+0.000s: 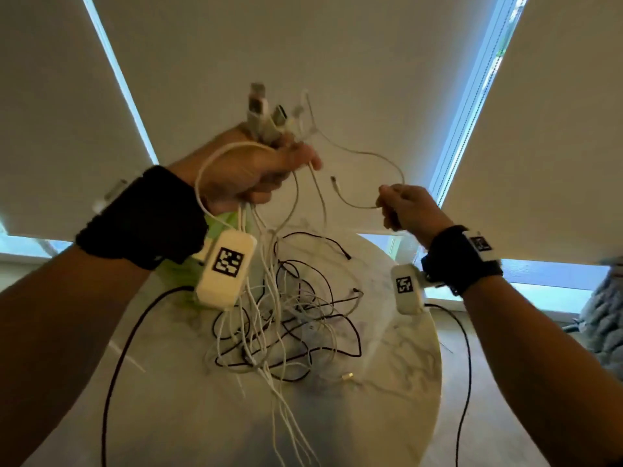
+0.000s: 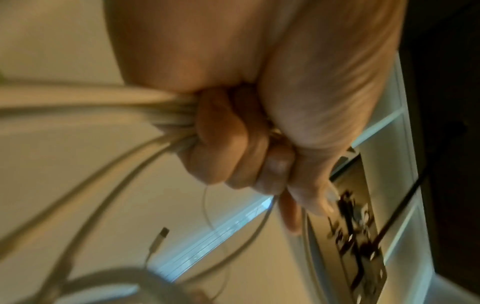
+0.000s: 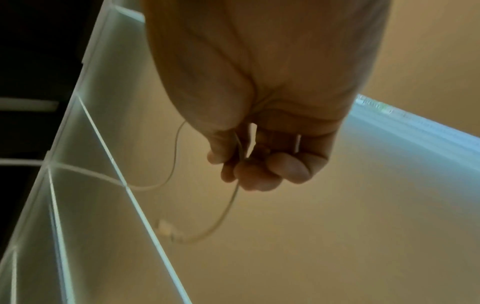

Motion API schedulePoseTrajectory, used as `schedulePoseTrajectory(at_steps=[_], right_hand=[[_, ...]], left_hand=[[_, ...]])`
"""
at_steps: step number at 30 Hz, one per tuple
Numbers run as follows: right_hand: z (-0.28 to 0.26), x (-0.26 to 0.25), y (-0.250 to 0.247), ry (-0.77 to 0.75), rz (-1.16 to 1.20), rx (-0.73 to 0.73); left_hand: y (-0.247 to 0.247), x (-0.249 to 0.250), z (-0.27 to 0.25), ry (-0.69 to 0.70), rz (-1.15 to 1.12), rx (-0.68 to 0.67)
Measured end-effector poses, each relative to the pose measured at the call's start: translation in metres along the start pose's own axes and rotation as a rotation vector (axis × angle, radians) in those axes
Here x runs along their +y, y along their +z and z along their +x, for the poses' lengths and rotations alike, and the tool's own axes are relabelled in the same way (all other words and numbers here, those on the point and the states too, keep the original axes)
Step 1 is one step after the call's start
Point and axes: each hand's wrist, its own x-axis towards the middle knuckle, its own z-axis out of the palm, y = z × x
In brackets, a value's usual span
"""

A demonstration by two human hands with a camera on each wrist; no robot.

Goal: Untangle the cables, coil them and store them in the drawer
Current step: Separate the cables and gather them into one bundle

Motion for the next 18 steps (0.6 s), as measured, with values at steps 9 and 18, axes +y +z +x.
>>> schedulePoseTrajectory(at_steps=[9, 18], right_hand=[[-0.044, 0.067, -0.127, 0.238, -0.505, 0.111], [-0.106, 0.135, -0.170, 0.433, -0.927, 0.085]], left_hand=[[0.050, -0.035, 0.025, -0.105, 0.534, 0.126], [0.123, -0.056, 0.038, -0.028, 0.441, -0.032]])
